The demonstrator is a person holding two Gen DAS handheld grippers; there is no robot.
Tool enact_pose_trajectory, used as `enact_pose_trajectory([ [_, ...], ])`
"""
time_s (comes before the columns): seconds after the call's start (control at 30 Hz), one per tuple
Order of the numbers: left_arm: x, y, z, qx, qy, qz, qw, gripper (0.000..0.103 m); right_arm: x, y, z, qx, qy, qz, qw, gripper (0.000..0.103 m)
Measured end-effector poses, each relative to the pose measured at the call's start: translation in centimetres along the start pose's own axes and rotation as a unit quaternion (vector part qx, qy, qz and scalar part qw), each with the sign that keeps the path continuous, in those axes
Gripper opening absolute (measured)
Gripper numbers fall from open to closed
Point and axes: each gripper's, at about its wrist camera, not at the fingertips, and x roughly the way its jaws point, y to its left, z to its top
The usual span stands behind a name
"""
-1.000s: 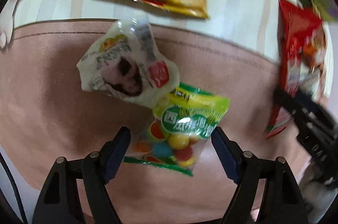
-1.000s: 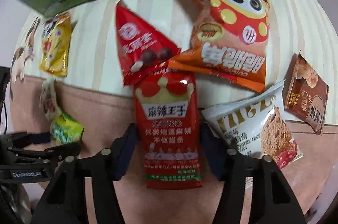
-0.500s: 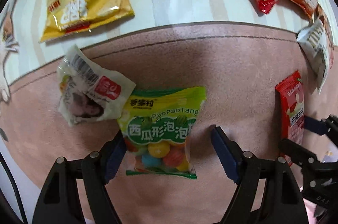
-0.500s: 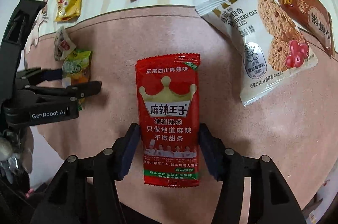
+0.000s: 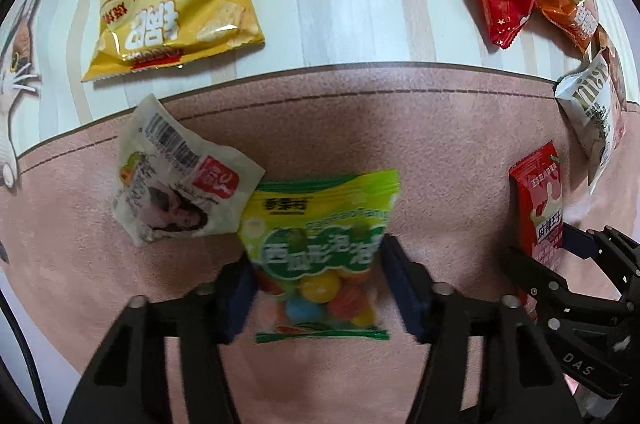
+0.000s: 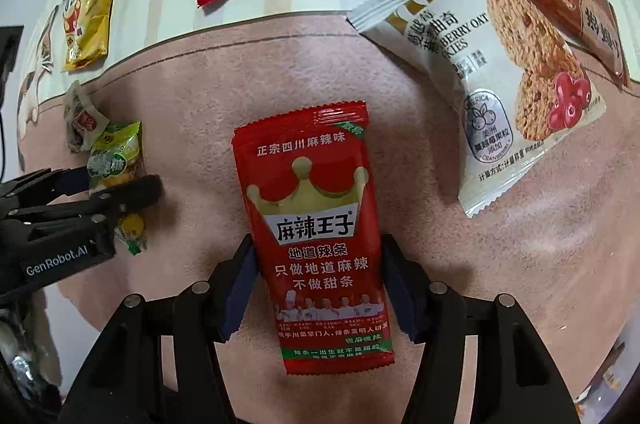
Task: Organize snacks
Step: 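Grasp red spicy strip pack with right tool while left tool grasps green candy bag, then carry both packs into the cardboard box and open both tools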
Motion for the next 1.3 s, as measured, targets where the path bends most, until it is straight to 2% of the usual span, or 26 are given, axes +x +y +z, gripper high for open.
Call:
enact_pose_trajectory([
  [0.13, -0.7, -0.1, -0.4, -0.002, -0.004, -0.003, 1.0, 0.051, 0.4, 1.0, -0.3, -0.021, -0.009, -0.026, 0.999, 0.057],
  [0.17, -0.8, -0.1, -0.4, -0.004, -0.005, -0.005, 1.0, 0.051, 0.5, 2.3, -1.0, -0.022, -0.011, -0.028, 0.999, 0.056],
  [0.4, -1.7, -0.1, -1.0, -0.007, -0.007, -0.008, 0.9999, 0.051, -0.2, 2.7, -2.2, -0.023, -0.014, -0.031, 0.999, 0.053],
  [0.5, -0.8, 0.1, -0.6, -0.003, -0.011, -0.005, 0.9999, 0.05, -1.4, 2.5, -2.2, -0.019, -0.004, -0.028, 0.999, 0.05],
  [0.77, -4.2, -1.0, -2.0, 0.016, -0.034, -0.016, 0.9992, 0.046, -5.1, 2.6, -2.8, -0.016, -0.04, 0.012, 0.999, 0.048],
  [0.87, -5.9, -1.3, -2.2, 0.023, -0.05, -0.024, 0.9982, 0.039, -7.0, 2.7, -3.0, -0.017, -0.058, 0.025, 0.998, 0.048],
  [1.0, -8.2, -1.5, -2.2, 0.031, -0.07, -0.035, 0.9964, 0.039, -9.8, 2.8, -3.1, -0.016, -0.079, 0.04, 0.996, 0.048],
  [1.07, -8.5, -1.9, -2.1, 0.048, -0.065, -0.037, 0.996, 0.039, -11.0, 2.7, -3.0, -0.017, -0.088, 0.044, 0.995, 0.048],
  [1.2, -5.1, -1.5, -1.5, 0.057, 0.001, -0.032, 0.9979, 0.054, -12.1, 2.0, -2.3, -0.017, -0.093, 0.041, 0.995, 0.048],
  [1.3, -2.6, -1.0, -1.4, 0.047, 0.018, -0.01, 0.9987, 0.066, -11.1, 1.5, -2.2, -0.01, -0.088, 0.042, 0.995, 0.048],
])
